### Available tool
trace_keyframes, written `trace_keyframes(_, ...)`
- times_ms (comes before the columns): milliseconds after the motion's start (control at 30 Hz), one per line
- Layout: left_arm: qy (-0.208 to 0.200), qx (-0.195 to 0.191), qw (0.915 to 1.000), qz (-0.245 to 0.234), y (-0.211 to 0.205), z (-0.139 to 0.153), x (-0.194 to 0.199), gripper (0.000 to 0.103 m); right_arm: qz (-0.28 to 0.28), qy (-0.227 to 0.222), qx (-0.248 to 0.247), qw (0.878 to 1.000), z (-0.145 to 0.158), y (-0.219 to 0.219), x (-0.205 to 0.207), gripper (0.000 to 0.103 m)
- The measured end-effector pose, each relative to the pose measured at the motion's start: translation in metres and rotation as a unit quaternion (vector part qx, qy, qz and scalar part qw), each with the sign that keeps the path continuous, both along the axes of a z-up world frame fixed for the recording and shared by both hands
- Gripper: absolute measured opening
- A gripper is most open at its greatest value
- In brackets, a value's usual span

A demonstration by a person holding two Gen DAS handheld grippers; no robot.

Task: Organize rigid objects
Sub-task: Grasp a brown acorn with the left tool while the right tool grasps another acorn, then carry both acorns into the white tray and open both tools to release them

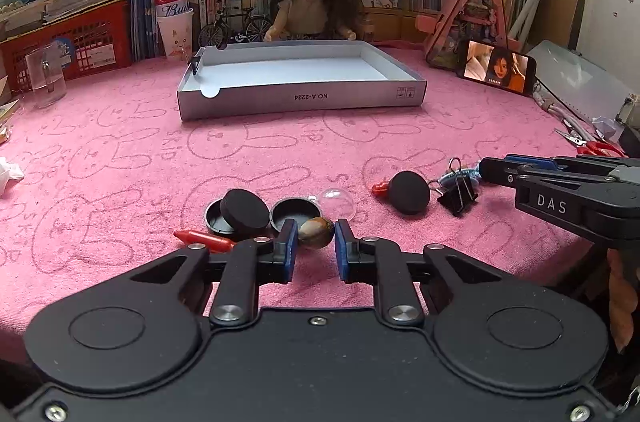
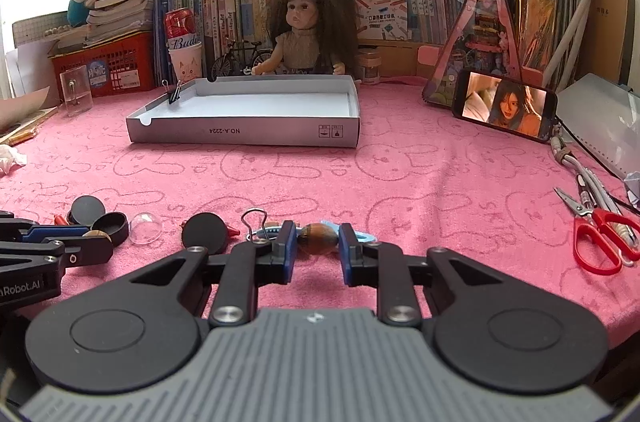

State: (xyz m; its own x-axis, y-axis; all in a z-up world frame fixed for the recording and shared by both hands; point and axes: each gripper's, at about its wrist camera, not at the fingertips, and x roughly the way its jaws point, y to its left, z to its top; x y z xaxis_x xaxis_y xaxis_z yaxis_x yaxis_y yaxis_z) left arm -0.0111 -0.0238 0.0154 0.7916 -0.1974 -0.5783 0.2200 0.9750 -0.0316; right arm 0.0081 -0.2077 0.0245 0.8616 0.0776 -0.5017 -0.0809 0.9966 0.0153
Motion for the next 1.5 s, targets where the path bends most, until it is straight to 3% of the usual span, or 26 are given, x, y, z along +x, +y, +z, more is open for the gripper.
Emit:
trace_keyframes(300,-0.011,-0.012,0.9998,0.014,0.006,0.015,0.026,0.018,-0.001,0.002,0.006,1.0,0.008,-0.002,0.019,0.026)
trace_keyframes(1000,-0.026,-0.056,0.9976,0.031,0.01,0.056,0.147,0.018,-0.013,0.057,0.126,0.99,0.033,-0.027,0.133,0.026)
trace_keyframes(1267,0.02,-0.075,0.9962,0.04,0.013,0.055,0.194,0.018,0.007,0.088,0.123,0.988,0.038,-0.023,0.171,0.026)
trace_keyframes(1433,0.093,-0.101,0.9897,0.039,0.014,0.043,0.239,0.018,0.021,0.136,0.125,0.983,0.037,-0.02,0.207,0.026)
trace_keyframes(1500,0.105,-0.102,0.988,0.049,0.014,0.04,0.253,0.018,0.026,0.152,0.113,0.981,0.036,-0.016,0.221,0.026)
